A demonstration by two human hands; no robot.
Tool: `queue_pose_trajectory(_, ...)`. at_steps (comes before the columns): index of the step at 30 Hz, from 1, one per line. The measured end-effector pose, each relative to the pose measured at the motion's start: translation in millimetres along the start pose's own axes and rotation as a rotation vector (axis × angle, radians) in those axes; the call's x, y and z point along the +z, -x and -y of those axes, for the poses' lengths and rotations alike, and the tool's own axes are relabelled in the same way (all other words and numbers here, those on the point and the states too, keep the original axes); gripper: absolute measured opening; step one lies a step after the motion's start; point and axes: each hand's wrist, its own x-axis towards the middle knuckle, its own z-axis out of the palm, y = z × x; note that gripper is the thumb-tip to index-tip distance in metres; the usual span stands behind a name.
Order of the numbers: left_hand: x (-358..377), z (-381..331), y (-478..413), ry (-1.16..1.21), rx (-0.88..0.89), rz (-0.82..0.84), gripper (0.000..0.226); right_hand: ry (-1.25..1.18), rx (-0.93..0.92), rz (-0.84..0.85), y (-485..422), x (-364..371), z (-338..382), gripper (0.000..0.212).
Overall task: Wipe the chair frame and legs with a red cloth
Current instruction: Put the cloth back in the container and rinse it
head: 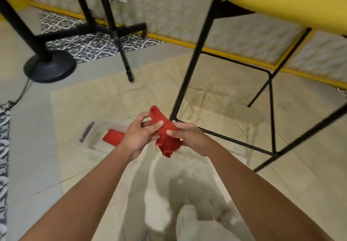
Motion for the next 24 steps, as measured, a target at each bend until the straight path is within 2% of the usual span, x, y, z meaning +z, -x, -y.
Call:
queue_pose_trajectory(6,-55.3,3.0,-11.3,0.089,-0.063,-0.049,0.038,0.023,0.118,-0.03,-48.9,43.4,0.5,0.028)
queue_pose_trajectory(10,-86.6,11.6,-19.3,0.077,-0.055,-0.142,0.026,0.041,0.188,-0.042,-79.4,69.3,-7.3,0.029)
queue_pose_trajectory(14,-110.5,20.0,-32.2,0.027,-0.026,-0.217,0.026,0.19,0.043,0.04,-105.4,87.2,-14.4,0.032)
queue_pose_trajectory(18,-142.7,32.6,-60.8,-0.065,-0.001,-0.309,0.034,0.36,-0.073,0.06,-146.1,98.2,-24.0,0.048)
queue_pose_trajectory(22,-166.3,39.4,-89.3,-0.071,0.01,-0.362,0.043,0.411,-0.111,0.089,-188.6,104.2,-34.7,0.061)
queue_pose_trajectory(24,-180.4,46.9,-104.6,-0.085,0.012,-0.381,0.049,0.446,-0.058,0.098,-214.5,108.5,-44.2,0.061)
